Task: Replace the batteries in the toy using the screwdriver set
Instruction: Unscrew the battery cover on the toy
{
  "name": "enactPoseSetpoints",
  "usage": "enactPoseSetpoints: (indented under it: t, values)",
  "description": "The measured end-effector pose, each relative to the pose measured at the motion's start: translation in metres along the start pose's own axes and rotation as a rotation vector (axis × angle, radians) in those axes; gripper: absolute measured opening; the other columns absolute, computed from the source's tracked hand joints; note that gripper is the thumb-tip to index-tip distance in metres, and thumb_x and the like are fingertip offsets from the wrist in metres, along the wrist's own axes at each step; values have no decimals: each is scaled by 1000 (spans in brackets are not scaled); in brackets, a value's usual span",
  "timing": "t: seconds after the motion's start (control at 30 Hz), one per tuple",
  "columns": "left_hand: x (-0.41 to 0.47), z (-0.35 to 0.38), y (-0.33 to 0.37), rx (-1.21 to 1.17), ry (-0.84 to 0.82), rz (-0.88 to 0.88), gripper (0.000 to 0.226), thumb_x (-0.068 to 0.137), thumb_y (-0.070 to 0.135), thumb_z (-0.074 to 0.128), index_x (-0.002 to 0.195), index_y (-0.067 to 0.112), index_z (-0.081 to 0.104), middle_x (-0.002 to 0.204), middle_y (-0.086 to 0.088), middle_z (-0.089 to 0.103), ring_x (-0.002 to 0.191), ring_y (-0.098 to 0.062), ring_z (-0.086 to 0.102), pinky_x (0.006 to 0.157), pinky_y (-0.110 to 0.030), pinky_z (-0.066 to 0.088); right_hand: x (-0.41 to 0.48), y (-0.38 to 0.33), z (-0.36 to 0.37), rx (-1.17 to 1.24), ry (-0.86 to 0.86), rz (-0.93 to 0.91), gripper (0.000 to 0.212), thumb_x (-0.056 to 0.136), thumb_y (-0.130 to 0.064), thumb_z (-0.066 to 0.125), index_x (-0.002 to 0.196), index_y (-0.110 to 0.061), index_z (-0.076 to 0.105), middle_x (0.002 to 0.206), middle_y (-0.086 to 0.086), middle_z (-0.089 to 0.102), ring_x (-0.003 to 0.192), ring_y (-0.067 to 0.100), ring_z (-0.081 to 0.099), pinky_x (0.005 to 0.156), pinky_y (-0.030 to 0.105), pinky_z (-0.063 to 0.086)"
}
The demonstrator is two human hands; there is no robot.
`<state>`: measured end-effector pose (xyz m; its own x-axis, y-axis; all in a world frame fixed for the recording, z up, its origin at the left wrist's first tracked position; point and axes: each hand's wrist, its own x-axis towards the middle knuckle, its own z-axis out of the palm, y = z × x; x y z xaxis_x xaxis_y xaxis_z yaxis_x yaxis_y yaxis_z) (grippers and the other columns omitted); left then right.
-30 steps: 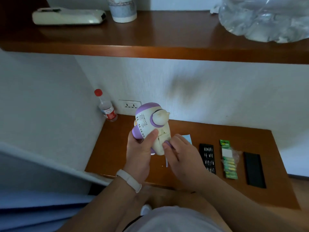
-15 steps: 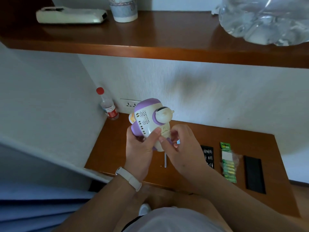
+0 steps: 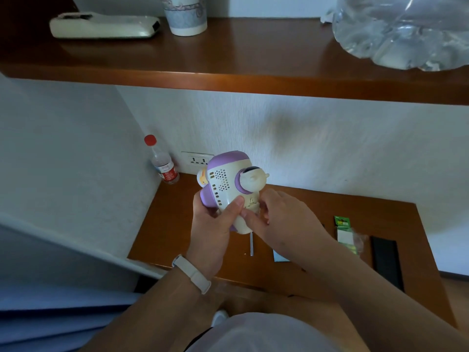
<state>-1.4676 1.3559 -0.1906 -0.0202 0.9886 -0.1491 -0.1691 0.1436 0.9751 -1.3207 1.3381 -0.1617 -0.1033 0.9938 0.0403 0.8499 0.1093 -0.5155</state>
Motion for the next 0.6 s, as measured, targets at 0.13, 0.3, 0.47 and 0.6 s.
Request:
enactPoseSetpoints:
  t: [0.13,0.3,0.47,0.6]
  values:
    - [1,-3,-3,-67,2,-40,57,67,34,76,118,28,51,105,7,71,104,-14,69,71,-29,59,2,-1,6,-40,13,-31,44,91,-60,46,113,-23,52,93,-11,60,76,10,58,72,20,52]
    - [4,-5,-2,-100,8,-50,59,63,32,78,115,27,51,103,4,72,100,-18,71,70,-33,60,3,0,13,-53,33,-44,33,89,-60,50,94,-27,49,71,-18,45,61,4,48,58,11,35]
    - [7,-4,-2,-83,3,-30,58,71,27,86,116,23,50,107,-1,71,101,-22,71,71,-38,61,6,5,17,47,150,-37,35,78,-62,53,77,-27,47,60,-20,40,54,4,47,54,13,33]
    - [10,-2,-1,-81,-9,-13,58,72,25,86,117,22,50,106,2,72,100,-20,71,70,-38,61,9,6,23,150,305,-84,32,73,-58,53,75,-27,45,61,-22,38,49,-5,41,54,7,27]
